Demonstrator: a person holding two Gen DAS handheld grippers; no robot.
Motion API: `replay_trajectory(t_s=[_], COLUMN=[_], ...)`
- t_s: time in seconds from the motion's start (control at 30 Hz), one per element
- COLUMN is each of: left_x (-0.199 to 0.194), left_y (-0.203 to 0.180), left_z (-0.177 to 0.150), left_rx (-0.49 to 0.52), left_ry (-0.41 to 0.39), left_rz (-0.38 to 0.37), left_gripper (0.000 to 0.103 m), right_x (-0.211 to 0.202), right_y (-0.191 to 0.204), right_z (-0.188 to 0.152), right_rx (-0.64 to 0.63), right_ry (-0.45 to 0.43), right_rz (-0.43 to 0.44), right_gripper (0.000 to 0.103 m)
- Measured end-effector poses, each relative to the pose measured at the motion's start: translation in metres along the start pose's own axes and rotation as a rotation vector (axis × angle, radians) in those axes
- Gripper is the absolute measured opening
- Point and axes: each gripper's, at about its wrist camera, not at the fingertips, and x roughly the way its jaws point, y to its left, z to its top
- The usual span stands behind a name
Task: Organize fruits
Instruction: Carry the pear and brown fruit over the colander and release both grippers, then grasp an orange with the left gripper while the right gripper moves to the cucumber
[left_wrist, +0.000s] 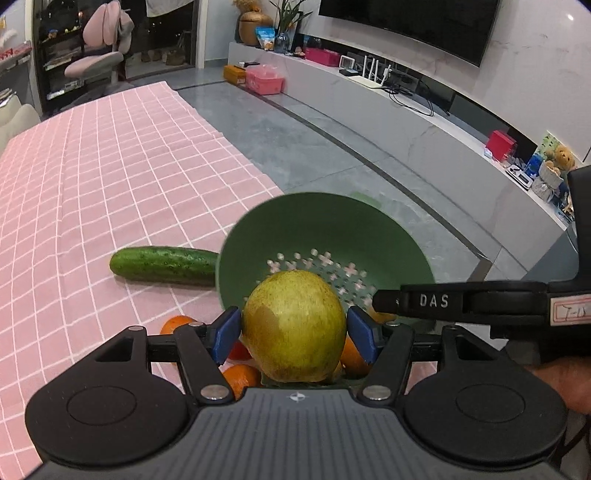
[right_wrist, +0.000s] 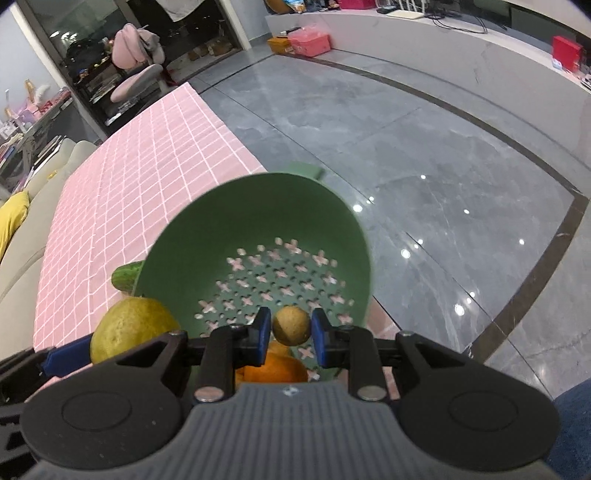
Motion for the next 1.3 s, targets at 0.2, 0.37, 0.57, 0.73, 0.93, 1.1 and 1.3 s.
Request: replay_trajectory(t_s=[0.2, 0.37, 0.57, 0.73, 0.93, 1.1, 1.3], left_x=[-0.017, -0.041, -0.047, -0.039, -0.022, -0.005, 0.016], left_y=[0.010, 0.033, 0.073, 0.085, 0.061, 0.027, 0.011], left_z=[0.000, -0.004, -0.028, -0.054, -0.069, -0.071, -0.071], left_rx=[-0.060, -0.159, -0.263, -0.249, -0.110, 0.072, 0.167], left_ry=[-0.086, -0.198, -0.209, -0.163, -0.129, -0.112, -0.071], left_rz=[-0.026, -0.027, 0.029, 0.062, 0.064, 0.092, 0.100], left_gripper=[0.081, 0.085, 0.085, 0.085, 0.084, 0.083, 0.079], right_x=[-0.003, -0.005, -0.011, -0.024, -0.031, -0.033, -0.039], right_y=[-0.003, -0.003, 0.003, 0.009, 0.017, 0.020, 0.021], right_z=[0.002, 0.002, 0.006, 0.001, -0.012, -0.019, -0.020], right_rx=[0.009, 0.009, -0.006, -0.052, -0.103, -0.112, -0.125], right_ry=[-0.021, -0.029, -0.067, -0.102, -0.103, -0.089, -0.088], right_rz=[0.005, 0.008, 0.030, 0.074, 0.109, 0.124, 0.128], right_gripper=[0.036, 0.035, 0.035, 0.035, 0.035, 0.035, 0.035])
